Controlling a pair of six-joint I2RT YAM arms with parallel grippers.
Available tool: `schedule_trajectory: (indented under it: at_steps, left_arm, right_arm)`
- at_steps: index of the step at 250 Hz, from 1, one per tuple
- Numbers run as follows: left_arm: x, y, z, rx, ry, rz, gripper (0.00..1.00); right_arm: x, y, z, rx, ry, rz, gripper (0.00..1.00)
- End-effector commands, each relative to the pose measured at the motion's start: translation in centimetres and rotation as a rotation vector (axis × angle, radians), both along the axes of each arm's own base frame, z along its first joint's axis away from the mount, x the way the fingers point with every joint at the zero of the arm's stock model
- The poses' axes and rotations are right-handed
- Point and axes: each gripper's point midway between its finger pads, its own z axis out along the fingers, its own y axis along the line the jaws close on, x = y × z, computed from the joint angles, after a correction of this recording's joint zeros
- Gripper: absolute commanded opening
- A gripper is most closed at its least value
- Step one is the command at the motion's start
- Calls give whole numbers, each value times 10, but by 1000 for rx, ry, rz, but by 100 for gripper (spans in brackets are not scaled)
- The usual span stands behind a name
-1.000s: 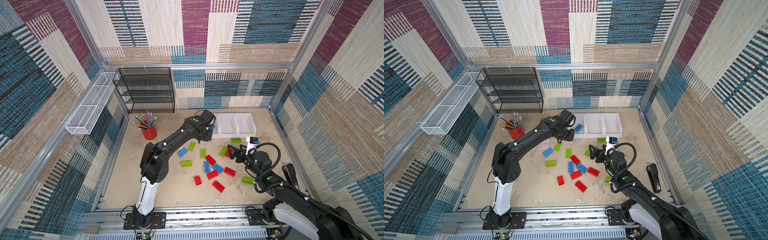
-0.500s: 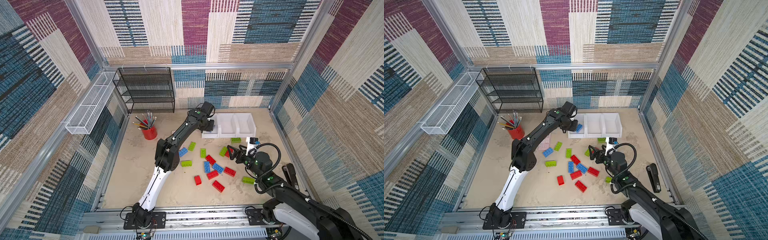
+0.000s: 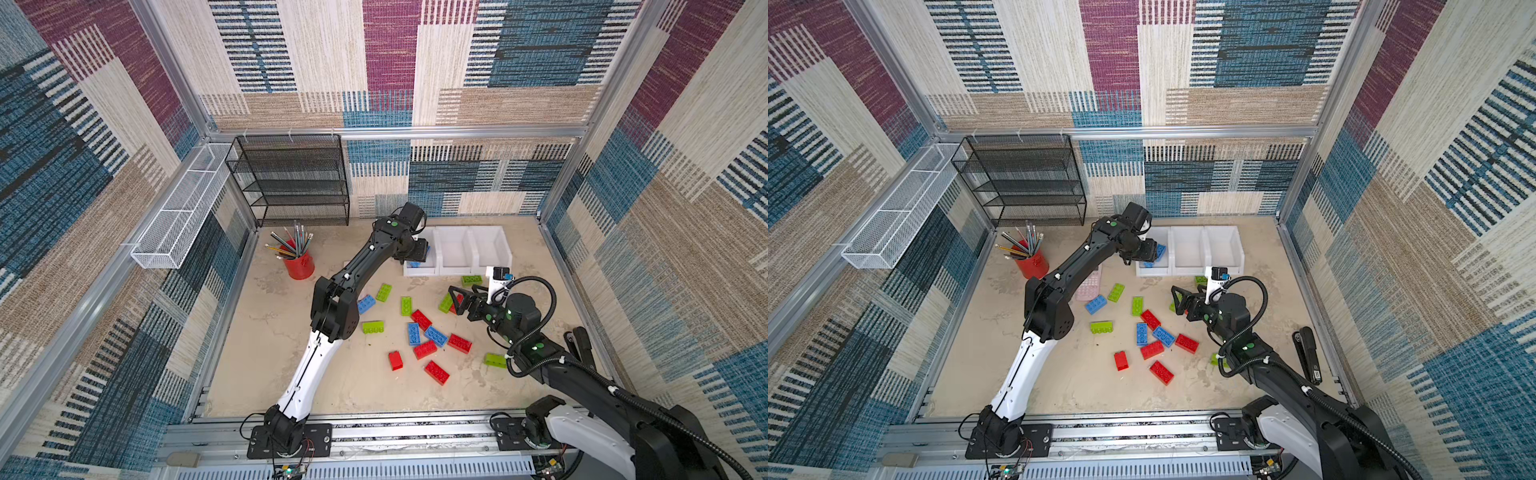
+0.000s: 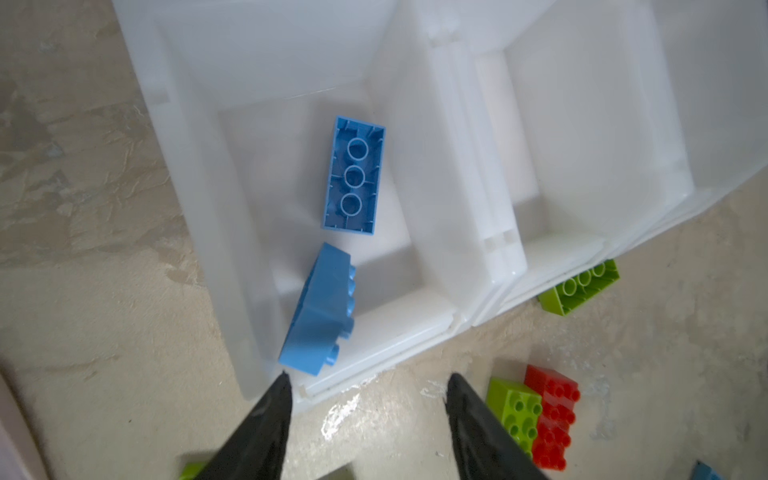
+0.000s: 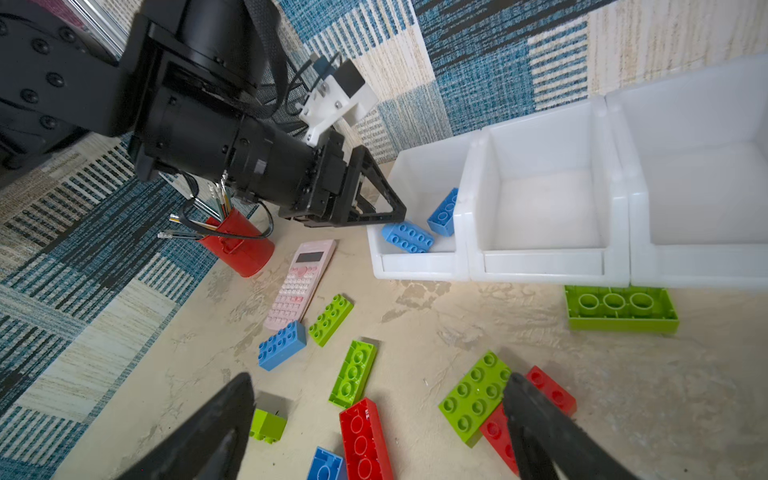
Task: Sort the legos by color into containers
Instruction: 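Carry the blue brick with the left gripper into the same bin compartment and release, then grasp another blue brick in the pile with the right gripper while the left gripper withdraws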
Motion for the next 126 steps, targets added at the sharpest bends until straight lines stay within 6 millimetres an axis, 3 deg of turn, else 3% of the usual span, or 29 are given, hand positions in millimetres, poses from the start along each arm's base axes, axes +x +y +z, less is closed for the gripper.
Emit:
schedule_trajectory:
  at_steps: [1, 36, 80, 100, 126]
  left_arm:
    - [-5, -1, 35, -51, -60, -32, 64]
    - [-25, 10, 66, -104, -110, -18, 63]
    - [-58, 36, 101, -228, -241, 52, 62]
    - [-73, 49, 102, -293, -286, 103, 61]
    - [-95, 61, 87, -362, -298, 142, 60]
  right_arm:
    - [-2, 5, -8, -57, 58, 41, 93]
    - [-1, 7, -12, -146, 132, 67, 89]
    - [-5, 15, -29, -200, 263, 128, 74]
    - [-9, 21, -36, -206, 311, 158, 71]
    - [-15, 30, -55, -275, 391, 188, 71]
